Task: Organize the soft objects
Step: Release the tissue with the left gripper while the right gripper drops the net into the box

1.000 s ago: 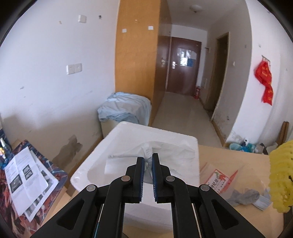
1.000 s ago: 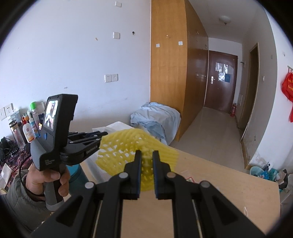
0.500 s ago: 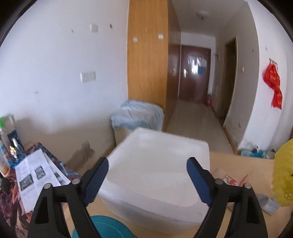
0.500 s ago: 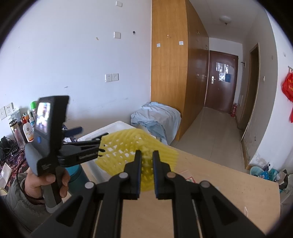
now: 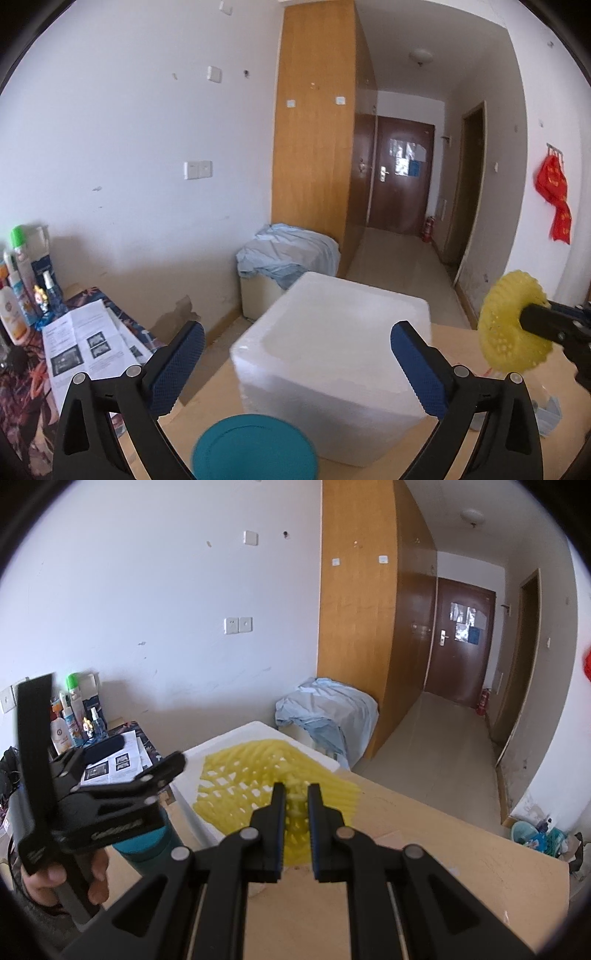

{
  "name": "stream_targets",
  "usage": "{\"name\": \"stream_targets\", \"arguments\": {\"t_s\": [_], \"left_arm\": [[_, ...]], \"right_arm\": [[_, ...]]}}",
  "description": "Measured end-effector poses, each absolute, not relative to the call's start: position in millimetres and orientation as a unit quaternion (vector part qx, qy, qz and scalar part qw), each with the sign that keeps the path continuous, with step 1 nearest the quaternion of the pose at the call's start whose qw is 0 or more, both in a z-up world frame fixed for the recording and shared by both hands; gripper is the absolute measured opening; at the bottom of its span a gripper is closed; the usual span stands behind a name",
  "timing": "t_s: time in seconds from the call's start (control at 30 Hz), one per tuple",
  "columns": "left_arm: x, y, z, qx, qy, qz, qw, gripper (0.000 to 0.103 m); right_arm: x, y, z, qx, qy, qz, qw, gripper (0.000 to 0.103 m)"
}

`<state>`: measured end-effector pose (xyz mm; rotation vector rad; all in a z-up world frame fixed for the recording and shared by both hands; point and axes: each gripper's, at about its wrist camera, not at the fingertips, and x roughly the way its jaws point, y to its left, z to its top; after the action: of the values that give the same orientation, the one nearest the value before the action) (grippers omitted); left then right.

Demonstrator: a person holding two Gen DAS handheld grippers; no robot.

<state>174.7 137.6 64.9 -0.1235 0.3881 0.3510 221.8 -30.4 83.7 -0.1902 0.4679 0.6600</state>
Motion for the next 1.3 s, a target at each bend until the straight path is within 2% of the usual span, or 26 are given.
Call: {"name": "stream_targets", "arguments": {"t_s": [0.37, 1.13, 1.2, 1.27, 1.3], "left_arm": [[155.5, 150.0, 64.5, -0.064, 0.177, 0.186, 0.964, 0.101], [160.0, 157.7, 53.6, -0.073, 0.201, 0.198, 0.957, 0.101], [158.9, 156.7, 54.8, -0.073, 0.199, 0.197, 0.957, 0.101], [158.2, 156.5, 55.7, -0.071, 0.199, 0.196, 0.958, 0.101], [158.1, 155.6, 56.1, -0.071, 0.198, 0.195, 0.958, 0.101]], "right_arm": [[243.8, 9.2, 72.9, -0.096, 0.247, 0.357, 0.896, 0.014], [289.0, 47.1, 41.1, -0.099, 0.295, 0.383, 0.87, 0.015], [291.4, 46.5, 40.5, -0.092, 0.303, 0.389, 0.865, 0.03], [292.5, 44.8, 40.6, -0.082, 0.307, 0.396, 0.862, 0.039], [292.3, 43.8, 41.2, -0.079, 0.305, 0.397, 0.862, 0.04]]}}
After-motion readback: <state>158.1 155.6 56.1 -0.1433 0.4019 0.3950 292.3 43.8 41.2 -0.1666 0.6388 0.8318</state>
